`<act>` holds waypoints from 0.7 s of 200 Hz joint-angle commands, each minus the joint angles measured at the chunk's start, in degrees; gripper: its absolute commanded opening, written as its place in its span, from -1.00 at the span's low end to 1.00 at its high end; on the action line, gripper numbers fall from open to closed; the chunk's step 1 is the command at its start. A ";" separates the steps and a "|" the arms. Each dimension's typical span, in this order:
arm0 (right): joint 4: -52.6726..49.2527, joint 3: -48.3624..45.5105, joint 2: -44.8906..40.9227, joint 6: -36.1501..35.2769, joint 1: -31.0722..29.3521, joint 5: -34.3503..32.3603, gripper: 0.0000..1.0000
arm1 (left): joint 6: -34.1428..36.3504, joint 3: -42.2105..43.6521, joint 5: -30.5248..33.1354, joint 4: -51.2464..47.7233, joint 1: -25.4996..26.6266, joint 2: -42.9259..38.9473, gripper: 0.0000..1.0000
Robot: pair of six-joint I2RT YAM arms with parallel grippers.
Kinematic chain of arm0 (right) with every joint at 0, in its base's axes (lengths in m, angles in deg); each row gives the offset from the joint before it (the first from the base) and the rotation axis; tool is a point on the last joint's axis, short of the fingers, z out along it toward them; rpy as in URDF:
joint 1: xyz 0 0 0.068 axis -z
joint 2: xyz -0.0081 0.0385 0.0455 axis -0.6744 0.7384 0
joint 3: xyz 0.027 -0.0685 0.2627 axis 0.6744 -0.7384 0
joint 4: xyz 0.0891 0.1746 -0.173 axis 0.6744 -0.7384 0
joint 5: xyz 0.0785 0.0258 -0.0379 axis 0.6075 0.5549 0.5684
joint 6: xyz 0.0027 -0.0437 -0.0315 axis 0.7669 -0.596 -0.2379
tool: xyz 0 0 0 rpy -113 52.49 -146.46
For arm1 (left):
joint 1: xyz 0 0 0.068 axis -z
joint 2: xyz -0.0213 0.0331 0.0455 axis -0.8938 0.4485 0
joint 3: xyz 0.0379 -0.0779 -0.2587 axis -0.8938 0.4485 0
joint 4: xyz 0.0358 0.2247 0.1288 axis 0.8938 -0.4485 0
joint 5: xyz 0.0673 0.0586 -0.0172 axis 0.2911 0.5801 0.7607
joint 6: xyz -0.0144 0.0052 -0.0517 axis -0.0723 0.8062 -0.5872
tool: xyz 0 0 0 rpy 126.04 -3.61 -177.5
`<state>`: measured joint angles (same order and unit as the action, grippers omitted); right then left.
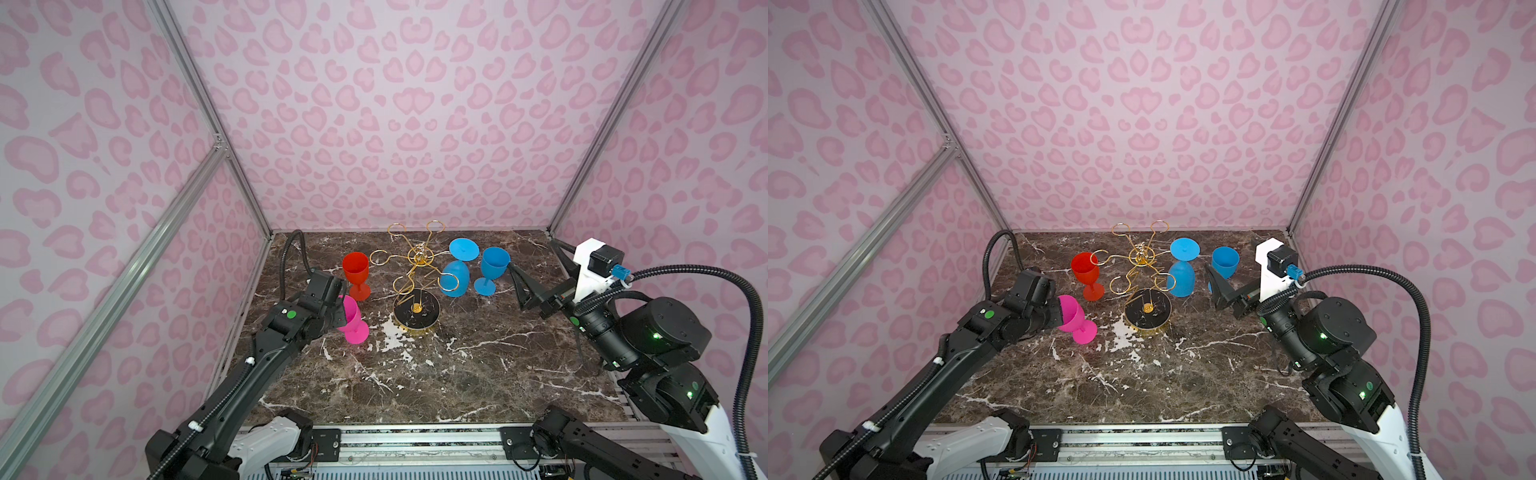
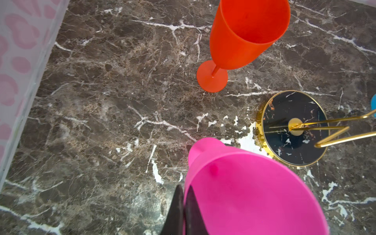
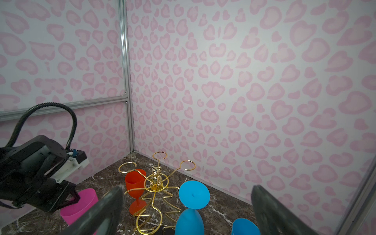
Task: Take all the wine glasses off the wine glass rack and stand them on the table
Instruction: 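Lower the magenta glass upright onto the table beside the red-orange glass with the left gripper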
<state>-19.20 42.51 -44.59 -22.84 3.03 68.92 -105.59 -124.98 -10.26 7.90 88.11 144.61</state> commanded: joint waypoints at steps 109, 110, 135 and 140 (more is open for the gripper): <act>-1.34 -1.14 -1.56 1.41 -0.07 -2.01 0.99 | 10.63 -9.71 -1.52 1.23 -1.02 17.93 -0.94; -1.28 -1.16 -1.56 1.43 0.01 -2.03 0.99 | 10.63 -9.75 -1.51 1.25 -0.98 18.01 -0.94; -1.33 -1.19 -1.60 1.66 0.00 -1.90 0.99 | 11.14 -9.01 -0.95 1.48 -0.98 18.92 -0.94; -1.48 -1.22 -1.66 1.70 0.01 -1.92 0.99 | 11.31 -8.92 -0.55 1.40 -1.01 19.10 -0.94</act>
<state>-21.19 41.52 -46.06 -21.51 3.03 67.21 -95.47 -133.98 -12.73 10.11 87.08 163.04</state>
